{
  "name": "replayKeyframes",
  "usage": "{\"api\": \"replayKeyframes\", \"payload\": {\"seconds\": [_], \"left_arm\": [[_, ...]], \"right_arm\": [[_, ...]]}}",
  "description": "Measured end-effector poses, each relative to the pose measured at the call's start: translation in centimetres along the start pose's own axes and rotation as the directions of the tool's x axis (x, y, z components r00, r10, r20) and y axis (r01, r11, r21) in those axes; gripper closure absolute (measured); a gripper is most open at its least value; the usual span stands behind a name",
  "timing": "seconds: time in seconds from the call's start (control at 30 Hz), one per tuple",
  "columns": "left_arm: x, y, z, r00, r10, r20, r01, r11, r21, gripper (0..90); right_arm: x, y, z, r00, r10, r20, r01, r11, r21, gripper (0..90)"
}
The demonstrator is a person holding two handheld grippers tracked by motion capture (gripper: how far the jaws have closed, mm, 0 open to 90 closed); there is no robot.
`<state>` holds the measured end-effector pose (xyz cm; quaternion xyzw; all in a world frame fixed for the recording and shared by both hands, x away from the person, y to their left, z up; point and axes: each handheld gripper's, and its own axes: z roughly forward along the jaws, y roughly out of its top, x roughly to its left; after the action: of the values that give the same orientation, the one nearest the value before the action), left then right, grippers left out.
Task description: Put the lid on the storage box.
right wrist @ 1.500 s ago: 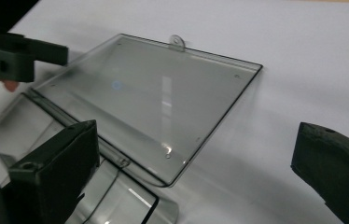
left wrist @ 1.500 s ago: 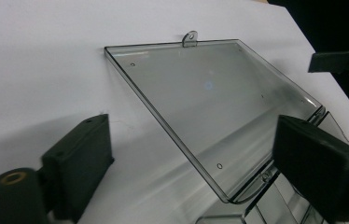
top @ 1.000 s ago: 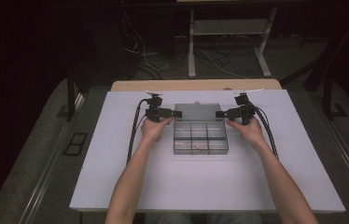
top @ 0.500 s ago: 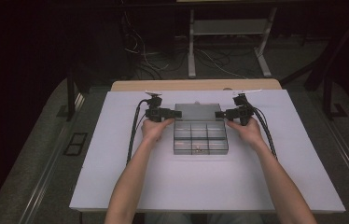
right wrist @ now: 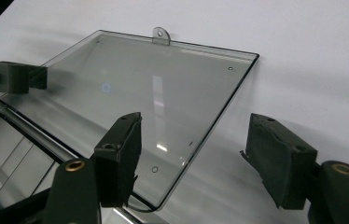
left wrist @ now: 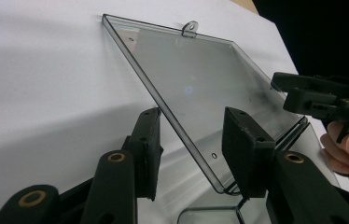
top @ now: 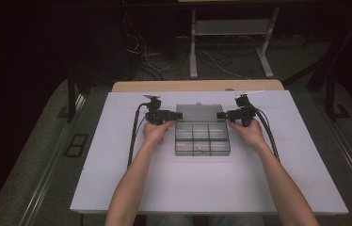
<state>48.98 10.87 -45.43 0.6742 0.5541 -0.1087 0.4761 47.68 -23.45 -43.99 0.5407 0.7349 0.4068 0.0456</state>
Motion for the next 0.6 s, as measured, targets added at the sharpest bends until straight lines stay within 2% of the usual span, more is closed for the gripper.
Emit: {"api": "replayKeyframes", "payload": {"seconds": [0.07,0.13,0.2,0.27,0.47,0.6], "left_arm": [[0.04,-0.11,-0.01,0.9998,-0.018,0.008,0.018,0.9998,-0.002,58.8],[0.11,-0.15,-0.05,0.9997,-0.018,0.018,0.018,0.9998,-0.006,60.4],[0.07,-0.15,-0.08,0.9984,-0.034,0.044,0.035,0.9990,-0.028,64.6],[-0.21,-0.11,-0.18,0.9994,-0.014,0.031,0.015,0.9993,-0.033,66.2],[-0.29,-0.36,-0.36,0.9993,-0.008,0.036,0.011,0.9981,-0.060,68.3],[-0.27,-0.72,-0.64,0.9989,0.014,0.046,-0.010,0.9955,-0.094,70.3]], "right_arm": [[0.04,-0.01,0.05,1.0000,0.002,-0.003,-0.002,1.000,0.000,35.6],[0.05,-0.03,0.08,0.9999,0.005,-0.009,-0.005,1.000,-0.002,36.1],[-0.02,-0.03,0.05,0.9997,0.011,-0.023,-0.012,1.000,-0.010,37.1],[-0.09,0.03,-0.05,0.9989,0.028,-0.039,-0.029,0.999,-0.020,38.5],[0.00,0.09,-0.27,0.9983,0.023,-0.054,-0.024,1.000,-0.020,43.8],[0.09,0.13,-0.45,0.9976,0.021,-0.066,-0.023,1.000,-0.017,47.1]]}}
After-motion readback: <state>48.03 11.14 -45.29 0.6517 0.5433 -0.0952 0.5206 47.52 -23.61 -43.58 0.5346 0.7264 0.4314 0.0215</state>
